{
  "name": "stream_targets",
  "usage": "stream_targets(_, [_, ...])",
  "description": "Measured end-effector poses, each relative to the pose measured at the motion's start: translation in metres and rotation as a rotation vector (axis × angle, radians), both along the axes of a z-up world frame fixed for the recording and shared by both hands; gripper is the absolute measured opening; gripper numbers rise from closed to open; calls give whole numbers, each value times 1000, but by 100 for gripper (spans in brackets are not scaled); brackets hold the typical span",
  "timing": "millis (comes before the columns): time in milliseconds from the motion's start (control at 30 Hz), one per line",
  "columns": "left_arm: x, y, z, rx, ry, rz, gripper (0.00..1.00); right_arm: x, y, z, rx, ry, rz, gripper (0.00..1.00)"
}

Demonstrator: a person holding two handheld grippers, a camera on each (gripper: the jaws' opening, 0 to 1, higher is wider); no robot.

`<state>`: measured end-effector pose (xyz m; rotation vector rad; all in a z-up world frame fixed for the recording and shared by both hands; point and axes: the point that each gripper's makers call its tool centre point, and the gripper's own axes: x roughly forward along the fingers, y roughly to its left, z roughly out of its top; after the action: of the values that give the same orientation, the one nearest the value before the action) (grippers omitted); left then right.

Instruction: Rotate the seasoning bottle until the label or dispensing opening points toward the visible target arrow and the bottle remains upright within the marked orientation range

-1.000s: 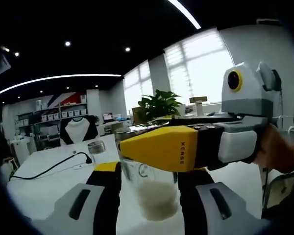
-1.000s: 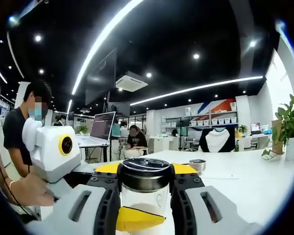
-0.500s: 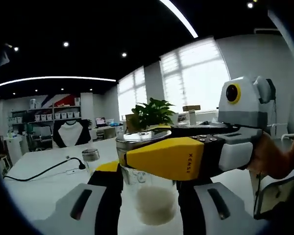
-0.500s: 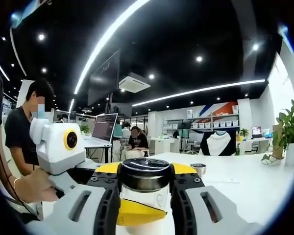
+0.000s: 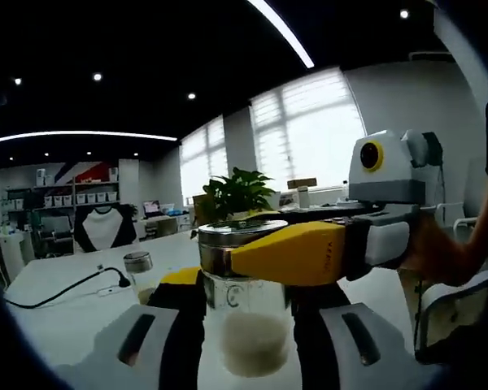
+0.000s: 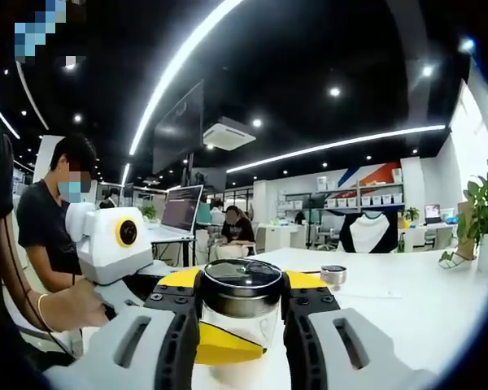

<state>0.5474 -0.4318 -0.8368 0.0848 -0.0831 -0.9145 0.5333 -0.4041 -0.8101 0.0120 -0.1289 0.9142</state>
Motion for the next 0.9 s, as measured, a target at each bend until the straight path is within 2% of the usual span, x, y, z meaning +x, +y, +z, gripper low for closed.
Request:
stream_targets(200, [-10,-1,-2,-17,19,-63,42,-7,1,-1,-12,-20,49,36])
stream_targets(367, [-18,-4,-1,-63,41,-130,42,-13,1,1,-12,-34,105,37])
stream_targets(533, [-29,-7,-2,-39,22,-175,42,-21,2,-1,3,-6,191,38])
stream_targets(700, [-37,-9,-3,-58,29,-233,42,-28,3,-2,15,20,251,39])
stream_targets(800, [-41,-9,-3,-77,38,-266,42,-33,5,-3,7,12,283,39])
stream_targets(900, [-46,-11,-4,-64,33,-291,42,-38,6,-4,4,14,324,40])
